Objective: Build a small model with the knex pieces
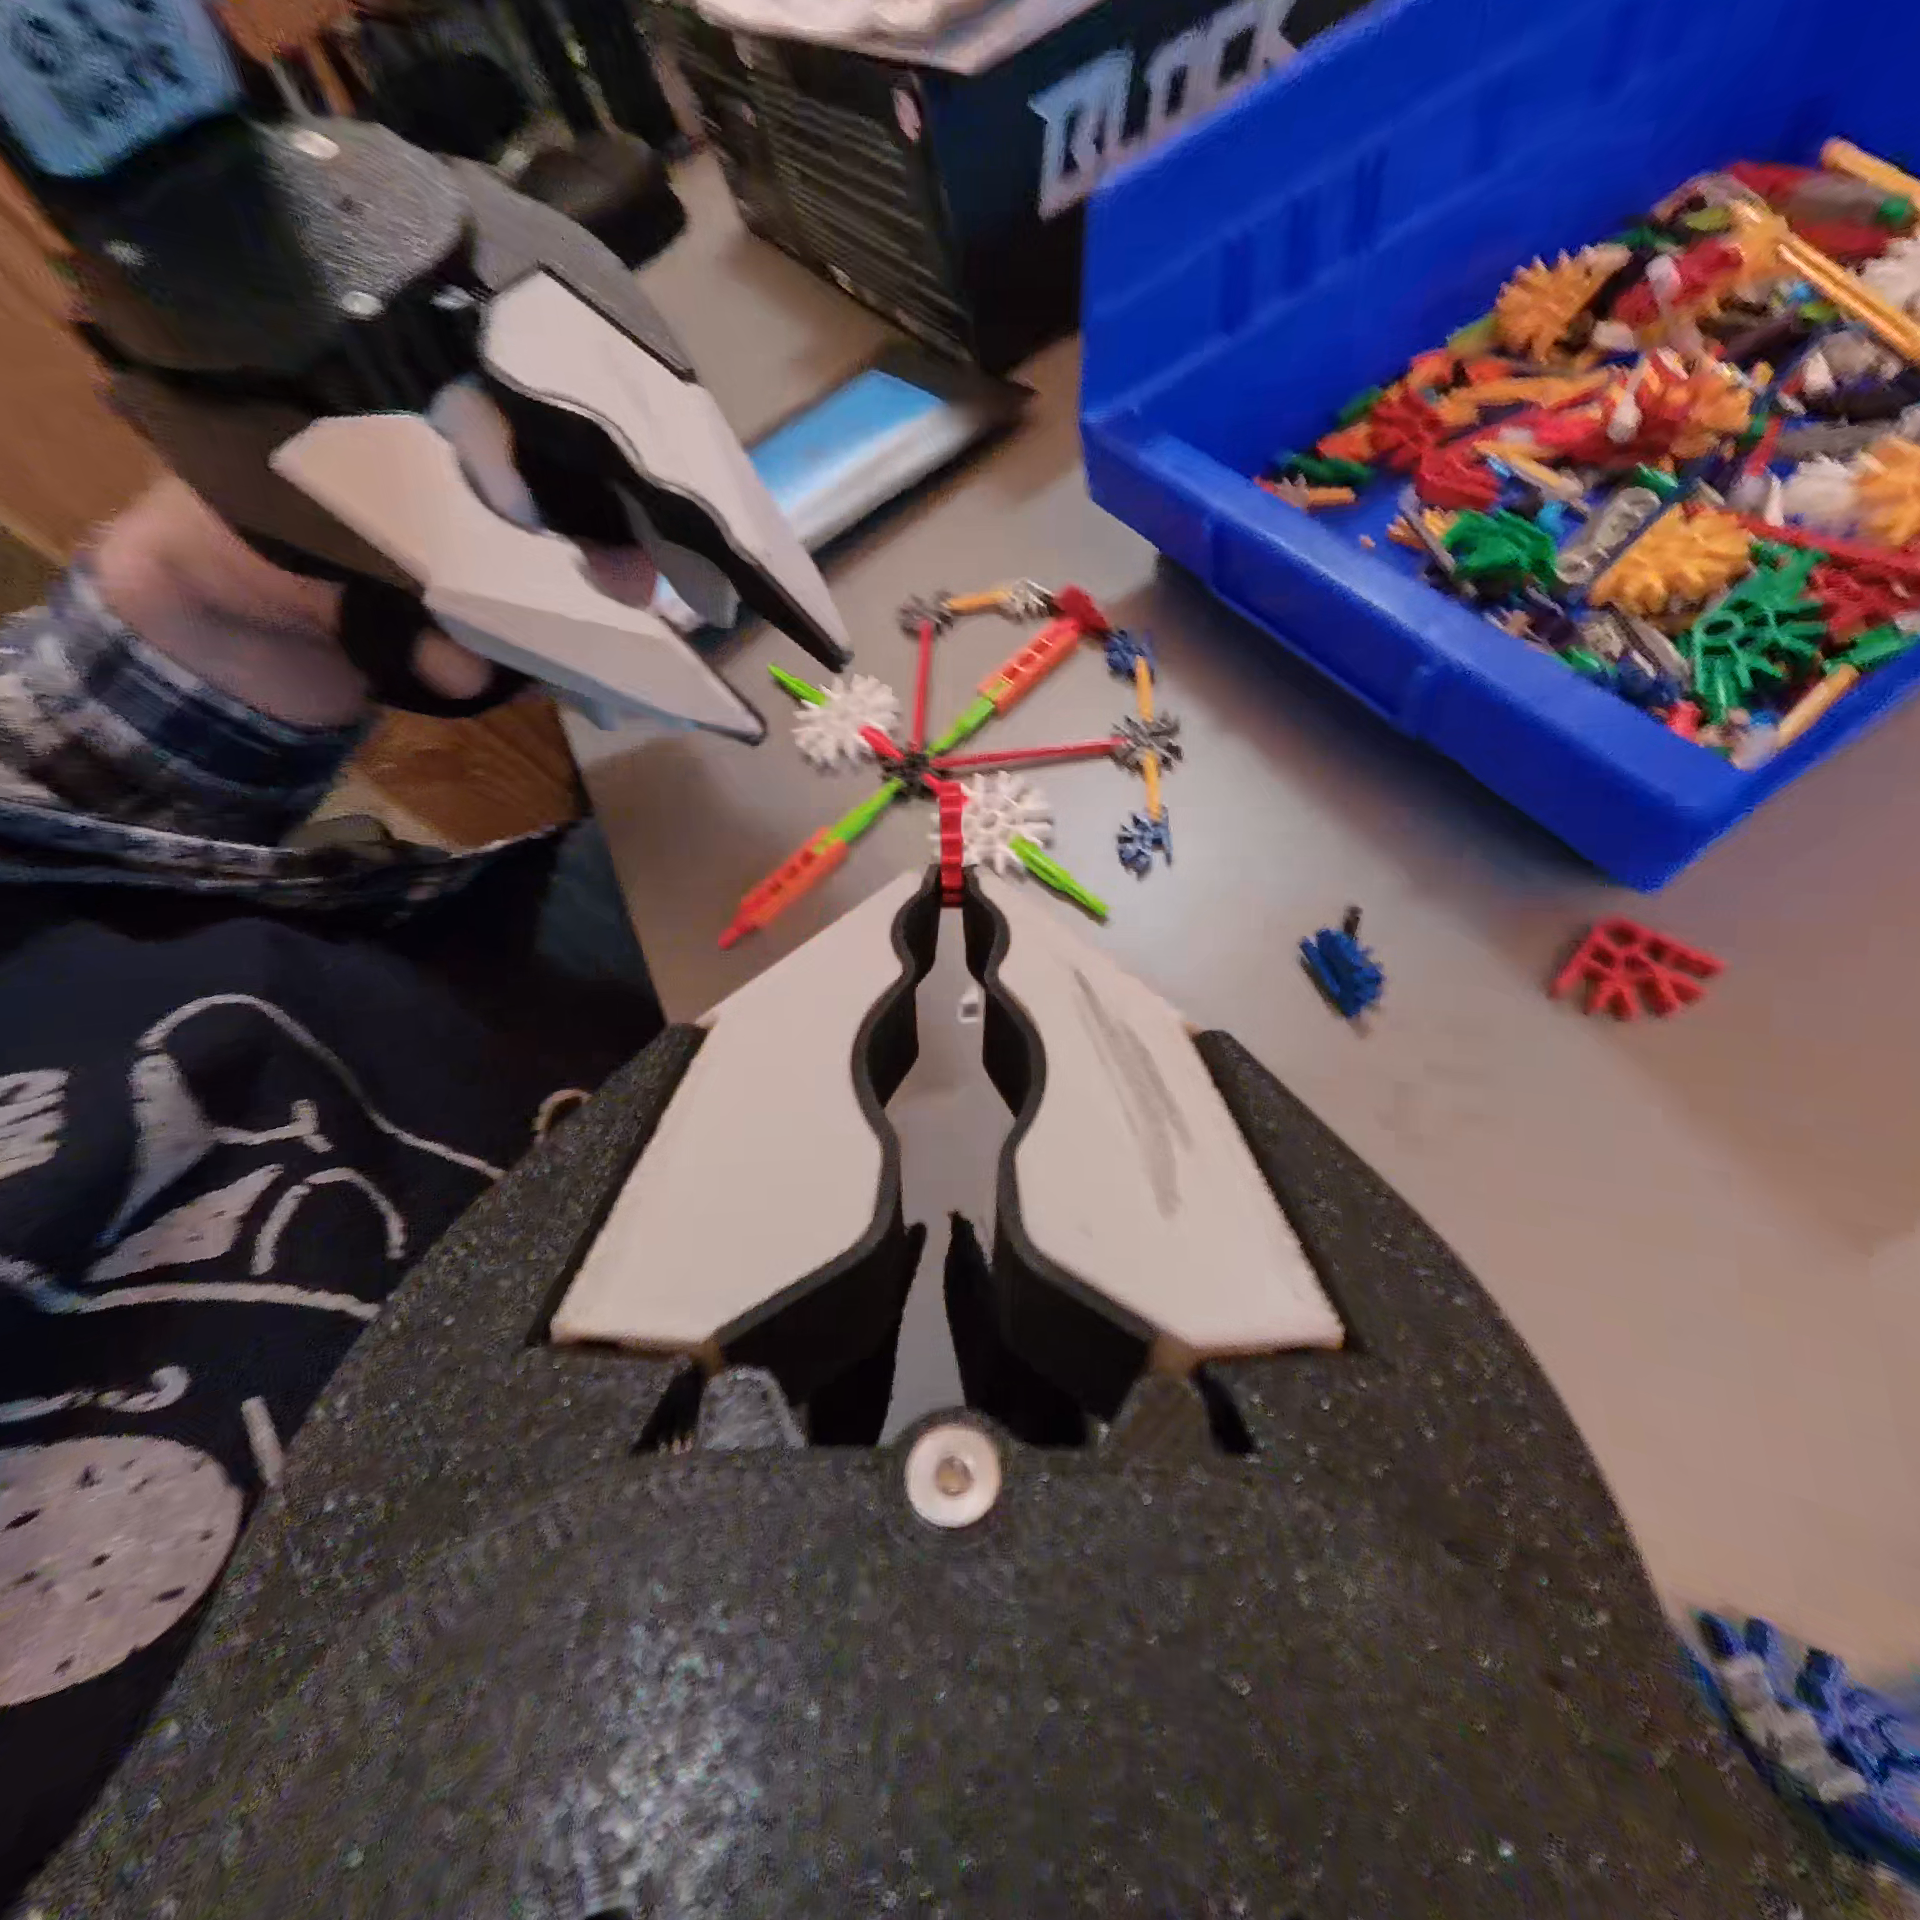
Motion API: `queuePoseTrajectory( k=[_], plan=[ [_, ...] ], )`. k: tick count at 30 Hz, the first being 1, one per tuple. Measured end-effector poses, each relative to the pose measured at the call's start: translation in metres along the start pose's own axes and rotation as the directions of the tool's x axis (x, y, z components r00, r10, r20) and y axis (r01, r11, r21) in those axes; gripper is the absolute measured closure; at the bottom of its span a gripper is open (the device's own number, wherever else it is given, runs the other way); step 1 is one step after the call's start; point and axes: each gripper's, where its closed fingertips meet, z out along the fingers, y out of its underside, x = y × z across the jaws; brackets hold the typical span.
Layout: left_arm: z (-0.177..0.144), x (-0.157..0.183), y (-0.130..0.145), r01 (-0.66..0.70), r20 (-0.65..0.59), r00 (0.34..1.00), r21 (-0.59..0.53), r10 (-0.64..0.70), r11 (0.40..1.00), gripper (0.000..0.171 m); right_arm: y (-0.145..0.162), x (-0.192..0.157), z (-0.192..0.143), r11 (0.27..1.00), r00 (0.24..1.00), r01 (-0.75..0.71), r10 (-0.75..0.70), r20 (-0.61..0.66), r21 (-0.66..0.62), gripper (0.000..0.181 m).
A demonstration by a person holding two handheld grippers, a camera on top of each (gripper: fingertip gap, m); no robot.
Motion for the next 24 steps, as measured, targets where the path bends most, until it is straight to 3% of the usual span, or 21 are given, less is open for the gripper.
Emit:
queuePoseTrajectory(
  k=[6, 11, 17, 24],
  plan=[
    [0.018, -0.016, 0.033, -0.088, 0.056, 0.993, -0.237, 0.104, 0.968, 0.150, 0.026, 0.029, 0.018, 0.991, 0.988, -0.075, 0.058, -0.142, -0.112, 0.179],
    [0.029, -0.025, 0.052, -0.123, 0.054, 0.986, -0.383, 0.155, 0.915, 0.146, 0.043, 0.038, 0.032, 0.976, 0.979, -0.116, 0.081, -0.185, -0.184, 0.179],
    [0.031, -0.035, 0.073, -0.128, 0.050, 0.983, -0.498, 0.176, 0.858, 0.141, 0.048, 0.042, 0.040, 0.967, 0.975, -0.142, 0.100, -0.198, -0.212, 0.179],
    [0.033, -0.039, 0.080, -0.138, 0.027, 0.984, -0.526, 0.178, 0.839, 0.137, 0.050, 0.043, 0.046, 0.960, 0.974, -0.148, 0.099, -0.206, -0.237, 0.179]
  ],
)
